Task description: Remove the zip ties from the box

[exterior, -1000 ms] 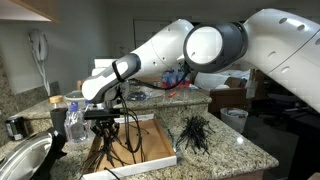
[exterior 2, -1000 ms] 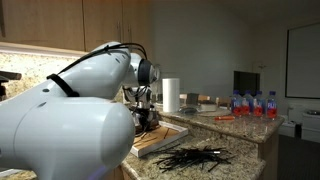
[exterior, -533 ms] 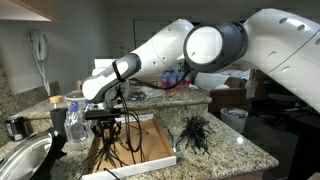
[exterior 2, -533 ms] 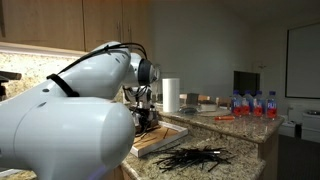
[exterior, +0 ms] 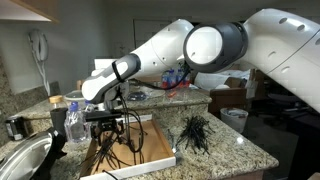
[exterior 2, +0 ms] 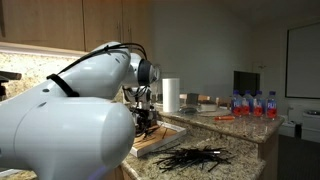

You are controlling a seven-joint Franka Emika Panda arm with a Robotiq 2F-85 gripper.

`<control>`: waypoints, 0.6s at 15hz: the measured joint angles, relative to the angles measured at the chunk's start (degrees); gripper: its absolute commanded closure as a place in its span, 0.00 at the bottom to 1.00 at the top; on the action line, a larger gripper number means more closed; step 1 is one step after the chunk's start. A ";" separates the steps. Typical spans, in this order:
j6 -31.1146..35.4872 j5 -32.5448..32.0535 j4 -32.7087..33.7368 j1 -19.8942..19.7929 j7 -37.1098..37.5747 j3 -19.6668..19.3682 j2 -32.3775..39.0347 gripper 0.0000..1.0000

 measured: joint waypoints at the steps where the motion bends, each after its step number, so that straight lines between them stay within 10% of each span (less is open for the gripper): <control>1: -0.02 -0.06 0.00 0.18 0.00 0.02 0.00 0.00; 9: 0.27 -0.84 -0.94 1.64 -0.02 -0.79 -2.87 0.00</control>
